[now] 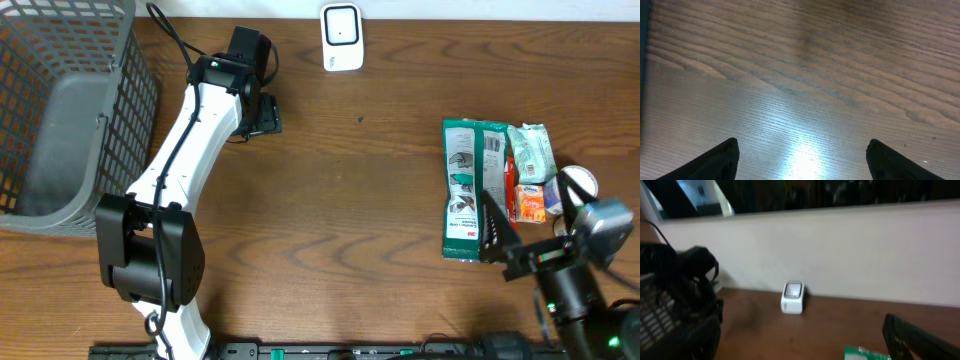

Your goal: Scan the item barcode

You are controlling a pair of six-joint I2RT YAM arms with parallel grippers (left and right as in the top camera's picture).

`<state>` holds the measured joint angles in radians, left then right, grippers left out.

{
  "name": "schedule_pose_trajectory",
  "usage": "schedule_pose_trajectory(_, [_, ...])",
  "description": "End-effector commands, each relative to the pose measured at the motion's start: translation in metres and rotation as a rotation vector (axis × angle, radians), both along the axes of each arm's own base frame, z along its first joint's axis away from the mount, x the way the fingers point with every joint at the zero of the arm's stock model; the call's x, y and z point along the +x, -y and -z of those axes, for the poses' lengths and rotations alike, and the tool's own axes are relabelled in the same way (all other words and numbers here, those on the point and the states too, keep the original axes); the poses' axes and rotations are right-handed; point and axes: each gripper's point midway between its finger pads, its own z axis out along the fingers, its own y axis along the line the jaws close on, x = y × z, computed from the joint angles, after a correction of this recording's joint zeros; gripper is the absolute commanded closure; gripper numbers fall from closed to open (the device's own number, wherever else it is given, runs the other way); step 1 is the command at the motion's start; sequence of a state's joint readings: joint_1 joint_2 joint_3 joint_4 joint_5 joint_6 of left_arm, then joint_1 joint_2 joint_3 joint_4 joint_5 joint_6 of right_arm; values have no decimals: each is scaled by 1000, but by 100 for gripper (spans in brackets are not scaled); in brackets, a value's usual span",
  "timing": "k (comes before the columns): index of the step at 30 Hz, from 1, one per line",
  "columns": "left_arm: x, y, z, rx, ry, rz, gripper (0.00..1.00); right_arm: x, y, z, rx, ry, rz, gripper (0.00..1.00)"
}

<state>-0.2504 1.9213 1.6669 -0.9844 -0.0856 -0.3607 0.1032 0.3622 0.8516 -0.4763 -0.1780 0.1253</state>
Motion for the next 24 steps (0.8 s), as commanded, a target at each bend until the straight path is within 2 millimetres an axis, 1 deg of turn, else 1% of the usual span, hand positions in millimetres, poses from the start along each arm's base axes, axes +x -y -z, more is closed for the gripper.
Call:
schedule_pose_trajectory(1, [1,-2,-11,10,28,12,18,-5,3,20,-13,54,17,1])
schedule_pose_trajectory(4, [1,-2,-11,10,28,12,18,-11,4,28,-25,155,20,1])
schedule_pose_trajectory(7, [1,-2,-11,10,28,12,18,-17,5,27,-25,258,24,1])
schedule_pose_trajectory(9, [1,-2,-11,10,28,12,18,-22,5,20,-33,354,30,1])
schedule_pose_trajectory(14, [1,-2,-11,10,28,12,18,-31,6,-5,-77,598,61,1])
schedule_pose_trajectory(17, [1,-2,-11,10,28,12,18,-35,7,-9,-123,708,91,1])
schedule_pose_trajectory(19, [1,-2,-11,10,28,12,18,-35,9,-4,-158,753,120,1])
schedule_pose_trajectory(21, [1,-2,-11,10,28,12,18,-31,12,4,-181,767,145,1])
schedule_pose_trajectory(24, [1,-2,-11,10,28,12,18,-16,18,30,-194,716,179,1])
